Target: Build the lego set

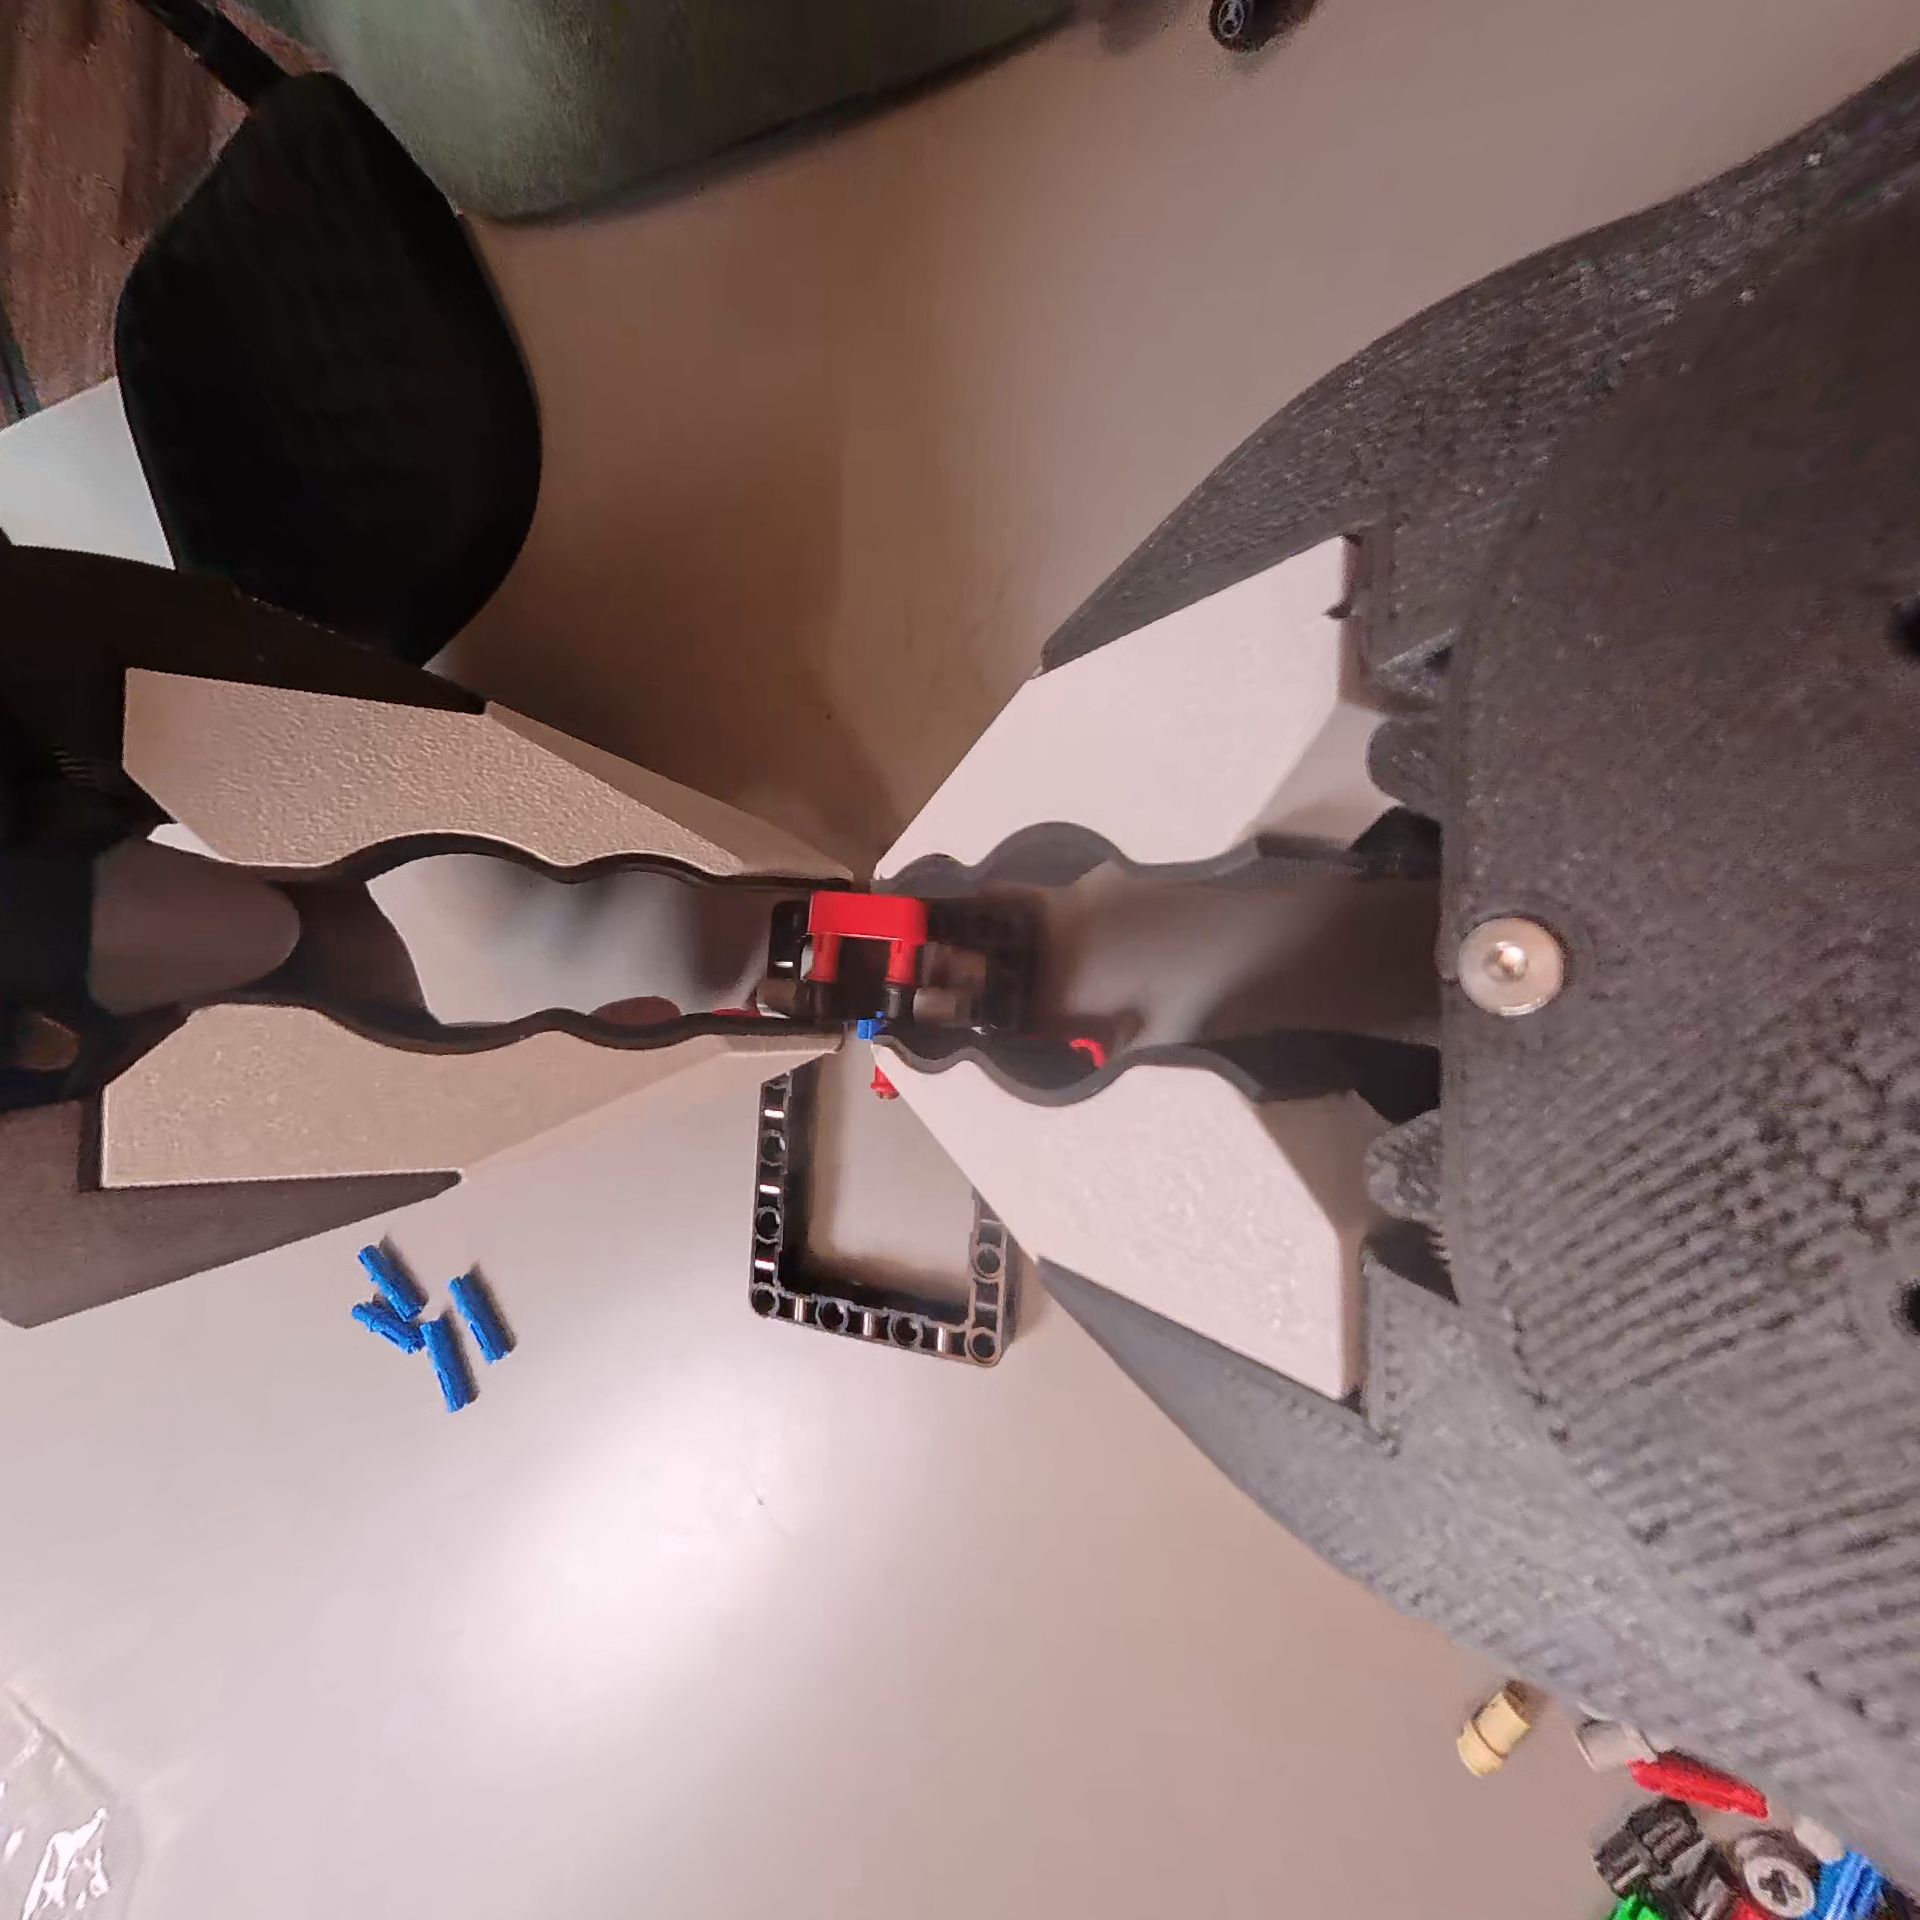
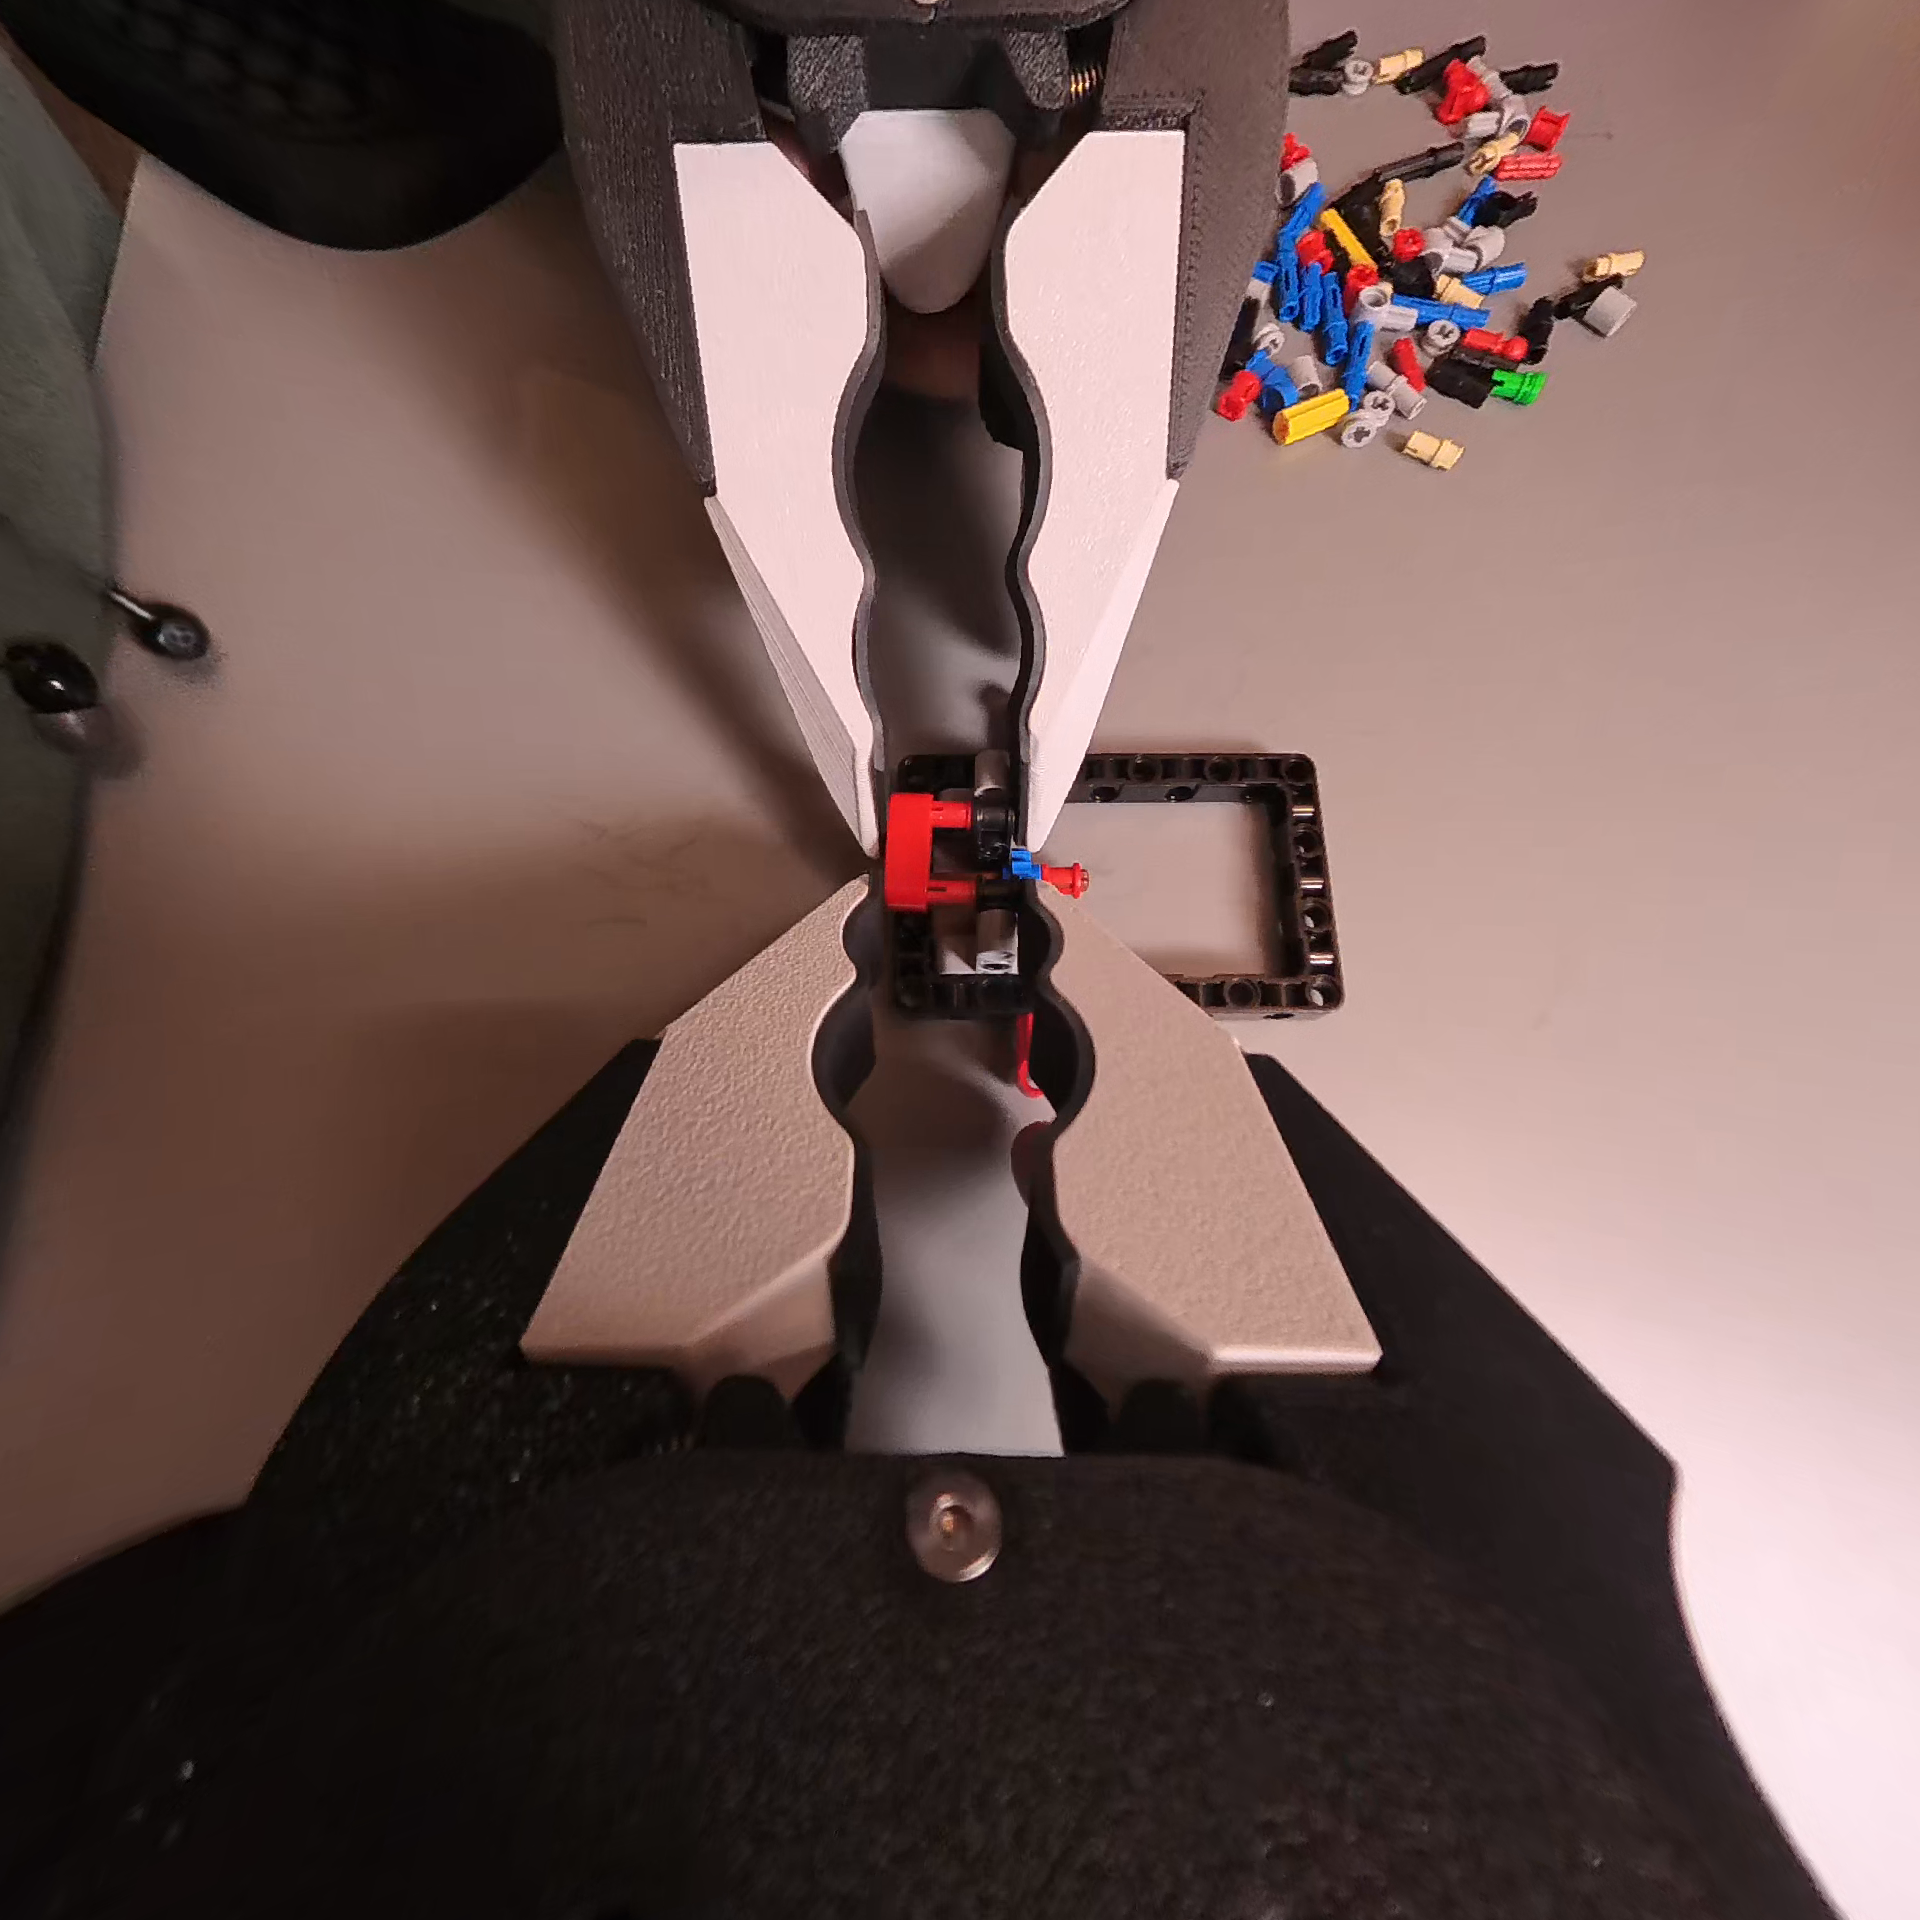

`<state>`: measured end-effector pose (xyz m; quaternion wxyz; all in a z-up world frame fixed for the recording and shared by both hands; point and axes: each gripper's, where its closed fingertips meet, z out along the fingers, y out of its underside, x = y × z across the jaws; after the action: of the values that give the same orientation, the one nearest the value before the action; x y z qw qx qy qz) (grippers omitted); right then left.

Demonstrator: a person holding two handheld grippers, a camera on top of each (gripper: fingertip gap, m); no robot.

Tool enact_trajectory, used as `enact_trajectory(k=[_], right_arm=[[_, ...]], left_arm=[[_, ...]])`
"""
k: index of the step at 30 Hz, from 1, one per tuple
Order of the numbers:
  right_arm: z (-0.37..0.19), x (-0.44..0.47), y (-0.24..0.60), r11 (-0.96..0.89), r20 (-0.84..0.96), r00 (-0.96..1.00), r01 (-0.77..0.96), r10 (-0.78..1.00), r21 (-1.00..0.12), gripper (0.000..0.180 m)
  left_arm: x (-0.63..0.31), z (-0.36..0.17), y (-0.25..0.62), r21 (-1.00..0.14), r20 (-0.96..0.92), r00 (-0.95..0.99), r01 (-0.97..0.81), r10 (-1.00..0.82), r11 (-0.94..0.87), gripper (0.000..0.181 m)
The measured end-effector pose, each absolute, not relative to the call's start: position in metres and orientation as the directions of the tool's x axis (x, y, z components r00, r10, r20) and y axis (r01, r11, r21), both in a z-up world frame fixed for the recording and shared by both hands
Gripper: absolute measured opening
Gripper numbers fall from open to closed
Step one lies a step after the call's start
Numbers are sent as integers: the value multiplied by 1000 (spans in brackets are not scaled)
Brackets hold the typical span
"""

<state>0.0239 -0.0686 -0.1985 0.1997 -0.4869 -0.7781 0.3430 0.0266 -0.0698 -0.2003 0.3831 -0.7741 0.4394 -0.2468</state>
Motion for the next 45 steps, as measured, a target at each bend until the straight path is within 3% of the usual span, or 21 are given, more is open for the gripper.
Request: enact_trajectory(k=[18, 25, 31, 40, 45], right_arm=[[-197, 30, -73, 326, -18, -485, 615, 874, -718, 22], [-194, 37, -71, 318, -21, -464, 639, 886, -701, 33], [-190, 34, -68, 237, -55, -380, 677, 923, -697, 30], [-199, 29, -73, 202, -134, -324, 811, 937, -549, 31], [-202, 26, -78, 229, -145, -349, 822, 926, -521, 26]], left_arm=[[33, -200, -74, -806, 57, 492, -491, -869, -330, 24], [27, -198, -78, -809, 30, 499, -497, -866, -315, 37], [21, -205, -76, -788, -8, 497, -538, -868, -300, 40], [25, -213, -76, -759, -56, 484, -589, -873, -278, 31], [25, -214, -77, -752, -83, 478, -606, -874, -260, 31]])
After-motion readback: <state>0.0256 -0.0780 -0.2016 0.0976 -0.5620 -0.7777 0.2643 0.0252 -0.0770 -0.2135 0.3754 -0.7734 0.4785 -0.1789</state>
